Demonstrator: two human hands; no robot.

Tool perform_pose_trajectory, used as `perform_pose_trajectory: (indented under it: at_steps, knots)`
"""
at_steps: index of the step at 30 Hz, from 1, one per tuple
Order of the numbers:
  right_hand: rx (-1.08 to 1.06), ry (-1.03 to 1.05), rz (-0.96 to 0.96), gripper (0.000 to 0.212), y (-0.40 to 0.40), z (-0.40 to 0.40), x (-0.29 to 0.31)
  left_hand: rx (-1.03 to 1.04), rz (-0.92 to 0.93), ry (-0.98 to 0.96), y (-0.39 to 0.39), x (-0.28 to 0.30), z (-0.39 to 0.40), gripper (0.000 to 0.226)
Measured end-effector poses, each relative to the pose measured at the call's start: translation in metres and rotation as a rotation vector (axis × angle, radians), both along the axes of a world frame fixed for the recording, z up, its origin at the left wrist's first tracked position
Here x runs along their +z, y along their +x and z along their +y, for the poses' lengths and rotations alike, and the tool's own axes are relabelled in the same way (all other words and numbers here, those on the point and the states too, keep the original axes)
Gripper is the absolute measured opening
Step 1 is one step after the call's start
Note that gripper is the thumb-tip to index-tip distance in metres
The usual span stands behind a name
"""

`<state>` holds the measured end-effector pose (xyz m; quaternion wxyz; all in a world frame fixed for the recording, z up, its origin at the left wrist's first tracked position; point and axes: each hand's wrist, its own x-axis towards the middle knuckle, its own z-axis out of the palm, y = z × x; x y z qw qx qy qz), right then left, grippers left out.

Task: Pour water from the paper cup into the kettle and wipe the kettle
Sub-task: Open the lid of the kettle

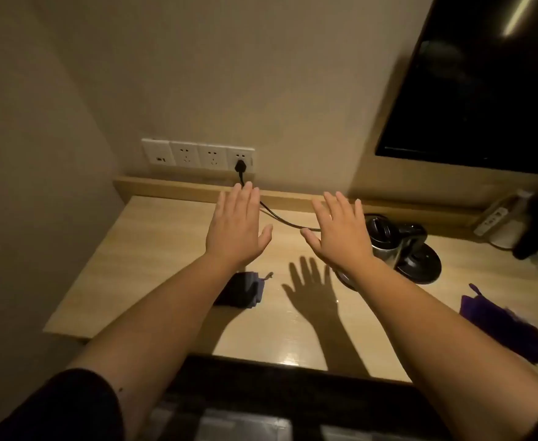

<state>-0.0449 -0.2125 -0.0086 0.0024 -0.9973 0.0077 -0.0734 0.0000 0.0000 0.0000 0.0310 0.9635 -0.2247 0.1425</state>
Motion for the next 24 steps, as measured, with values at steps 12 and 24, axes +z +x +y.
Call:
perform_pose_trajectory:
  at_steps: [12,24]
  knots:
    - [-0.126,-0.044,0.067,0.067,-0.027,-0.063,-0.036,-0.182,0.131,0.067,-0.005,-0.052,-0.075,0.074]
    - [-0.188,-0.013,0.128,0.055,-0.039,-0.113,-0.043,-0.448,0.221,0.149,-0.008,-0.083,-0.146,0.072]
